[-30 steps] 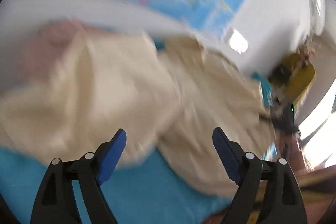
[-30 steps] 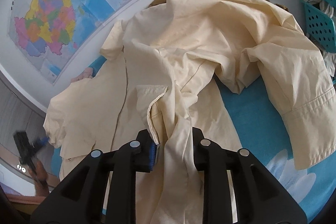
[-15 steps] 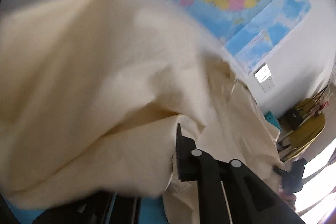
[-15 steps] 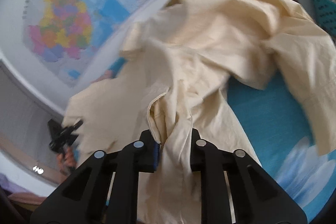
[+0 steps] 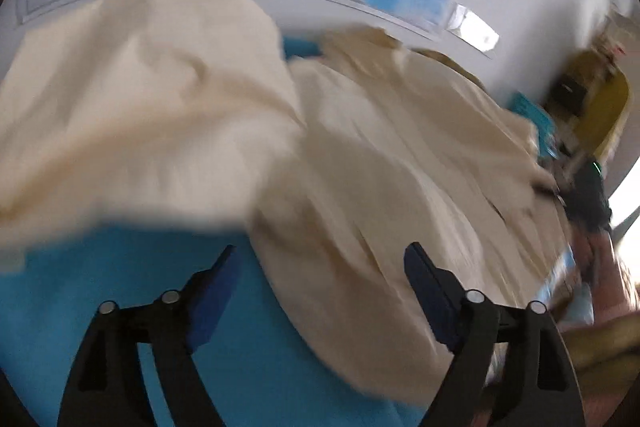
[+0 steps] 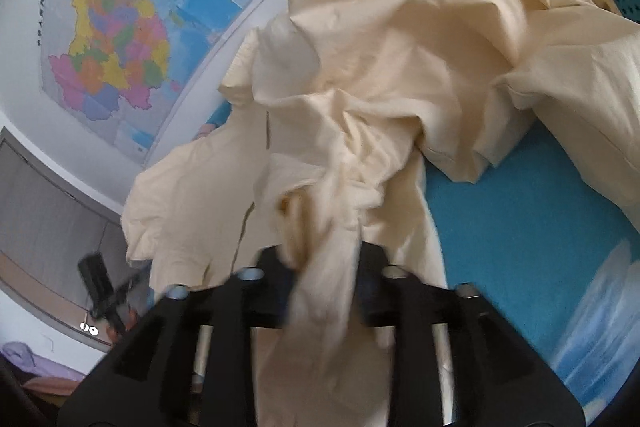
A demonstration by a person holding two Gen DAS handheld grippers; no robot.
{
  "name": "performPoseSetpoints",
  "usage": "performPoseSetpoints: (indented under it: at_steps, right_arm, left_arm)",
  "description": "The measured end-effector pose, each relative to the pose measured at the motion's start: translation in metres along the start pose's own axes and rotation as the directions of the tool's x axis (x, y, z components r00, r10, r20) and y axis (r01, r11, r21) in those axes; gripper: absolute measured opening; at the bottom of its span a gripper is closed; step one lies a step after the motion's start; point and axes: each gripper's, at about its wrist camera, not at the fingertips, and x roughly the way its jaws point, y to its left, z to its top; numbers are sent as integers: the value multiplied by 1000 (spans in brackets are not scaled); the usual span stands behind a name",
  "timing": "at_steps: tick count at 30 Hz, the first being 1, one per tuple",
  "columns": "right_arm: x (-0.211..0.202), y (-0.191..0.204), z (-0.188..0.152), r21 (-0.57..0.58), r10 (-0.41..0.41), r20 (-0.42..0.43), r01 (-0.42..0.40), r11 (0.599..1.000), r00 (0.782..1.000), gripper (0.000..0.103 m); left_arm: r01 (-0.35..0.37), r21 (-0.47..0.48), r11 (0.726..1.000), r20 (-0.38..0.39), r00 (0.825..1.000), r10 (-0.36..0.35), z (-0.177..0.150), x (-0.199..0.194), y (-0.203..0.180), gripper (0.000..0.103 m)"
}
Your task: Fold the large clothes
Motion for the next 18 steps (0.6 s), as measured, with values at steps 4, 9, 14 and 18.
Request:
performPoseSetpoints:
  at_steps: [4, 9, 14, 18]
  right_arm:
    - [-7, -1, -3, -7, 2, -3, -2, 1000, 1000, 80]
    - [-22, 3, -18, -69, -1, -8, 0, 998, 1000, 91]
    - [-17, 18, -31, -163, -32, -17, 28, 986, 999, 76]
    - [-12, 25, -32, -198, -73, -28, 66, 978, 997, 29]
  left_arm:
    - [47, 50, 998, -33, 998, -46, -46, -10, -25, 93]
    - [71, 125, 990, -54, 996, -65, -74, -13, -52, 96]
    - [-174, 173, 969, -49, 982, 185, -72, 24, -74, 91]
    - [-177, 1, 984, -6, 984, 177, -59, 29, -62, 30]
